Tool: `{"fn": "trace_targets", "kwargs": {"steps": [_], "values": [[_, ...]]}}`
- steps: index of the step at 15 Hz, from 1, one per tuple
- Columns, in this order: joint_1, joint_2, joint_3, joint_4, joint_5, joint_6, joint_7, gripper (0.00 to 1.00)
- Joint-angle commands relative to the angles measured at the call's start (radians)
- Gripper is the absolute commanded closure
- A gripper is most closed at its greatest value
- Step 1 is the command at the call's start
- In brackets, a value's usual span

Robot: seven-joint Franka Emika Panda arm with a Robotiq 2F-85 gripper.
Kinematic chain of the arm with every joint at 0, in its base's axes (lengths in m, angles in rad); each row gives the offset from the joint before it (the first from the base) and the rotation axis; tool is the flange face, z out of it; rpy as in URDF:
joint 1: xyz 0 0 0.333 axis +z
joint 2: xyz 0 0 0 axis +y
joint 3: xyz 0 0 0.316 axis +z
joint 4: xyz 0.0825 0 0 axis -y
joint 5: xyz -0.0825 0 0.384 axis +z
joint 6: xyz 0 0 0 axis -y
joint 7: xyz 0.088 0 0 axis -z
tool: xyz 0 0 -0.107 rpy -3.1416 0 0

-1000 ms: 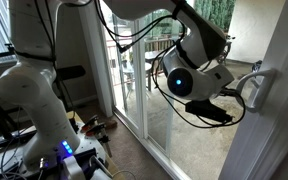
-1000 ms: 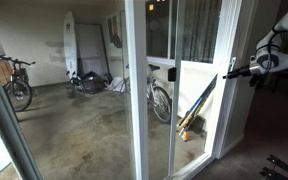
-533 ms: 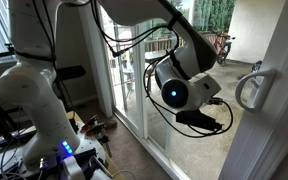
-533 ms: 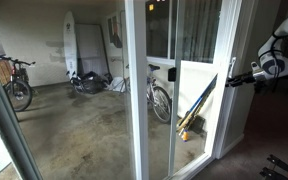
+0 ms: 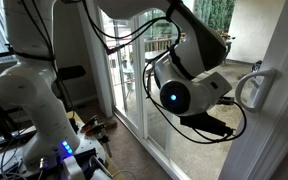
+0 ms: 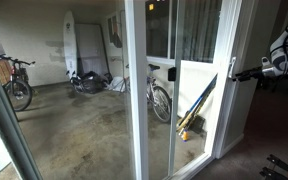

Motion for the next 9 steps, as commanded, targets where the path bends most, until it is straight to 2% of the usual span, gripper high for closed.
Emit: {"fn": "trace_targets", "kwargs": {"steps": [1, 9], "values": [[-0.031, -0.048, -0.007, -0.012, 0.065, -0.035, -0.008, 0.00], [0.016, -0.039, 0.028, 0.061, 0.180, 0.030, 0.010, 0.00]]}}
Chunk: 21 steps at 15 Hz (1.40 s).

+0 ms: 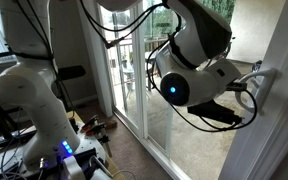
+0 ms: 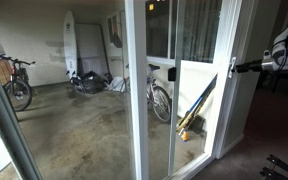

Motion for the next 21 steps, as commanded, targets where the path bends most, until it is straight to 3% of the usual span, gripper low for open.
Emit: {"fn": "trace_targets", "kwargs": {"steps": [1, 12, 21], "values": [[0.021, 0.019, 0.021, 0.049, 0.058, 0.051, 0.021, 0.00], [0.000, 0.127, 0.010, 0.150, 0.082, 0.105, 0.078, 0.00], [0.057, 0.054, 0.048, 0.060, 0.065, 0.091, 0.026, 0.00]]}}
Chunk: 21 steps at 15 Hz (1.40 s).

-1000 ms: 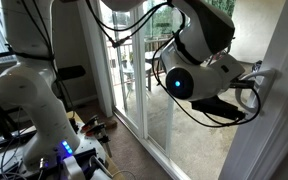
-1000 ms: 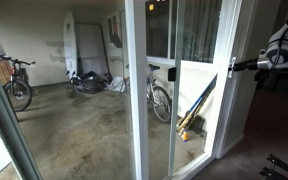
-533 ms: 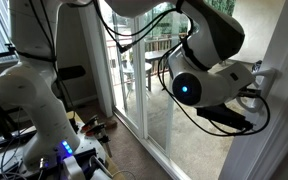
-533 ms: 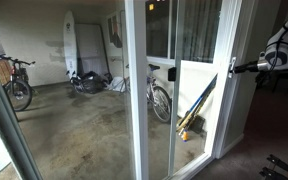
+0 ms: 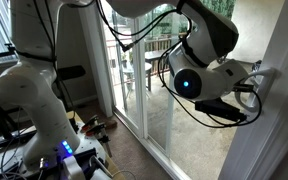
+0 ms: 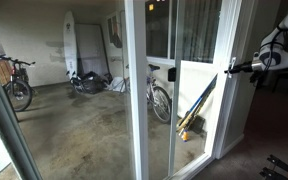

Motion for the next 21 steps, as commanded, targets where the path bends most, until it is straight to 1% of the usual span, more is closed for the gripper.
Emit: {"fn": "trace_targets", "kwargs": {"steps": [1, 4, 6, 9, 10, 11, 13, 16, 17, 19, 21], "values": [[0.026, -0.066, 0.017, -0.086, 0.011, -0.007, -0.051, 0.00], [0.042, -0.105, 0.023, -0.158, 0.019, -0.009, -0.094, 0.00], [0.049, -0.126, 0.025, -0.209, 0.057, -0.016, -0.156, 0.00], [0.050, -0.148, 0.019, -0.261, 0.071, -0.047, -0.250, 0.00], [0.150, -0.140, -0.105, -0.210, -0.001, -0.057, -0.142, 0.00], [0.168, -0.156, -0.121, -0.234, -0.020, -0.070, -0.142, 0.00], [0.259, -0.197, -0.194, -0.268, -0.071, -0.073, -0.136, 0.00], [0.398, -0.264, -0.250, -0.307, -0.102, -0.036, -0.135, 0.00], [0.434, -0.276, -0.262, -0.319, -0.106, -0.018, -0.135, 0.00], [0.472, -0.277, -0.282, -0.330, -0.127, 0.017, -0.135, 0.00], [0.484, -0.273, -0.301, -0.345, -0.129, 0.041, -0.135, 0.00]]}}
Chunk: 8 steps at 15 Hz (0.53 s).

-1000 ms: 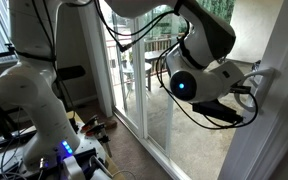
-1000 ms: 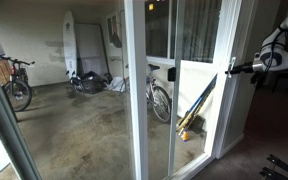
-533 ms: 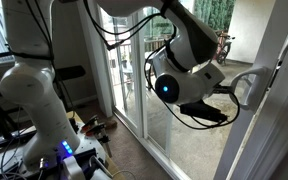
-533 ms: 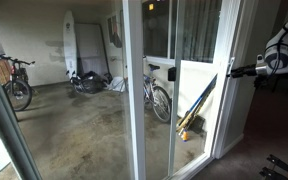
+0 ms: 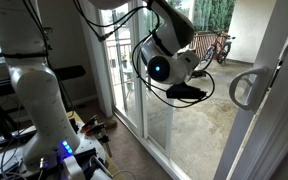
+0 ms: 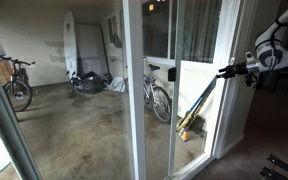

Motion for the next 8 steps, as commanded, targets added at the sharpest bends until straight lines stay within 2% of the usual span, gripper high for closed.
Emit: {"fn": "trace_targets", "kwargs": {"steps": [1, 6, 7, 8], "values": [[0.025, -0.023, -0.050, -0.046, -0.016, 0.038, 0.000, 0.00], [-0.022, 0.030, -0.098, -0.064, 0.088, 0.029, 0.001, 0.00], [-0.128, 0.029, -0.009, -0.053, 0.102, 0.038, 0.010, 0.00], [-0.149, 0.041, -0.002, -0.036, 0.124, 0.039, 0.034, 0.00]]}}
